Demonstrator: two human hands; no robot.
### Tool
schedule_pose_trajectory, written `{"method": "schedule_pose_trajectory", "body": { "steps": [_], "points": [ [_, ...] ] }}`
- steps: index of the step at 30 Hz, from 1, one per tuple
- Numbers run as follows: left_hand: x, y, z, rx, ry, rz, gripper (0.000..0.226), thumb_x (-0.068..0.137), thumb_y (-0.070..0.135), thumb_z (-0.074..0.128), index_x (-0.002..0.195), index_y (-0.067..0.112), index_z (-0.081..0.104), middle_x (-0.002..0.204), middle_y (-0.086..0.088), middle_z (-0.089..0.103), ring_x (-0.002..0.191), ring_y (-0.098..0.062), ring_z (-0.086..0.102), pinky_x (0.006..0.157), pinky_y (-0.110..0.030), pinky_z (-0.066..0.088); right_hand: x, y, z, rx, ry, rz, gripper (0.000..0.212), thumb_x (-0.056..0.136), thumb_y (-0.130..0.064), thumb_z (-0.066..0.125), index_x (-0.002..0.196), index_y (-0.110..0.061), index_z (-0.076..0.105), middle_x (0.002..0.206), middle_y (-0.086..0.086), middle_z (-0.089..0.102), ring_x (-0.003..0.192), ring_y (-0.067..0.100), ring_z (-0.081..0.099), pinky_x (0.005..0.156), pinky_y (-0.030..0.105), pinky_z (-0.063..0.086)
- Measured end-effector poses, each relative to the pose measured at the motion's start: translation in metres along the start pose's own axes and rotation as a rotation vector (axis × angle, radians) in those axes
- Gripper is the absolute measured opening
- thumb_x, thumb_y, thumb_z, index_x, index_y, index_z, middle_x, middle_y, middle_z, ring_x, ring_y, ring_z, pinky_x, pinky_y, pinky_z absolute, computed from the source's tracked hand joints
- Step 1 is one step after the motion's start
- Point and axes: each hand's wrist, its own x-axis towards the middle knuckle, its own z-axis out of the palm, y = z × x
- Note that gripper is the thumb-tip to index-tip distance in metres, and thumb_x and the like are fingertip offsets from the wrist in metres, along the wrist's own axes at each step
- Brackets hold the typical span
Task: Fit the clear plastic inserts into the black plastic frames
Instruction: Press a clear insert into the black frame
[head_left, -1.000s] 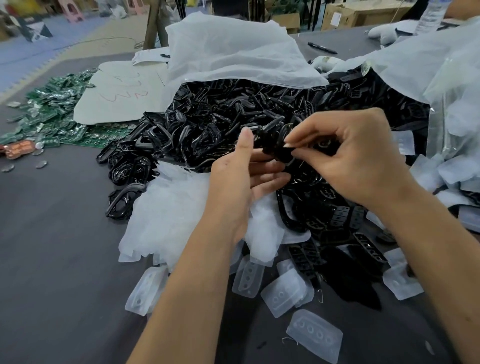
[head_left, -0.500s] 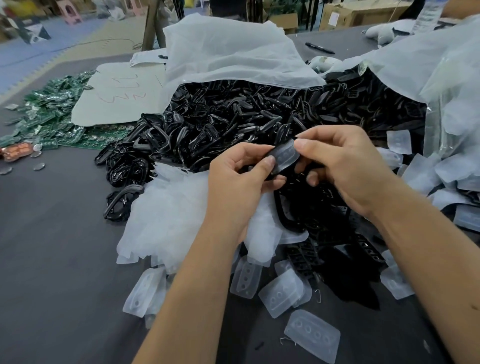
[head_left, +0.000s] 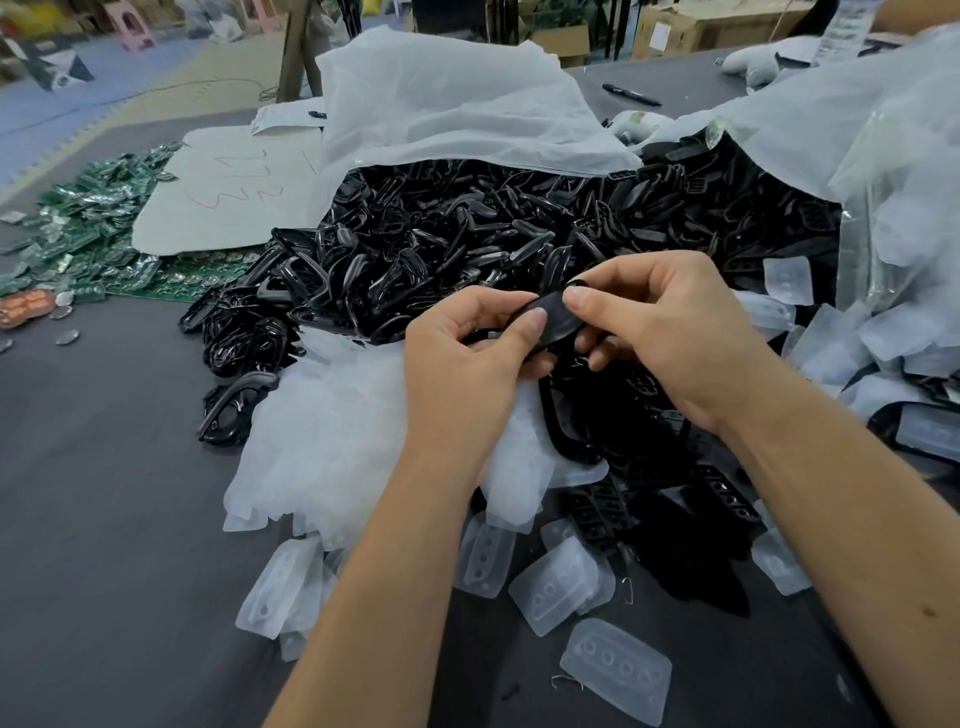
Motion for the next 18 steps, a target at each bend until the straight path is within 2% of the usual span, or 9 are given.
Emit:
{"method": "schedule_pose_trajectory", "body": {
  "steps": [11,18],
  "points": [
    [0.0026,0.0003,-0.0029,-0.036,-0.02,-0.012,0.016,0.095,-0.009,0.068,0.1,0.004,0.077,0.081,-0.005,0.076,0.068,-0.015,0.073,0.067,-0.028,0.062,0.0012,0.0026,0.0011,0.035,0.014,0.001,0.007,0.092,-0.003,0.076,0.086,-0.005,0.077,0.07,0.008,0.072,0.06,0.014,0.067,0.055,0.021,0.055],
    [0.0027,0.0006,-0.0013,0.026,-0.001,-0.035,0.017,0.097,-0.003,0.066,0.1,0.009,0.078,0.085,-0.007,0.078,0.067,-0.017,0.073,0.064,-0.024,0.059,0.0025,0.0038,0.0028,0.08,0.031,0.027,0.014,0.093,0.0,0.073,0.081,-0.007,0.075,0.067,0.006,0.071,0.058,0.014,0.067,0.053,0.021,0.054]
  ]
}}
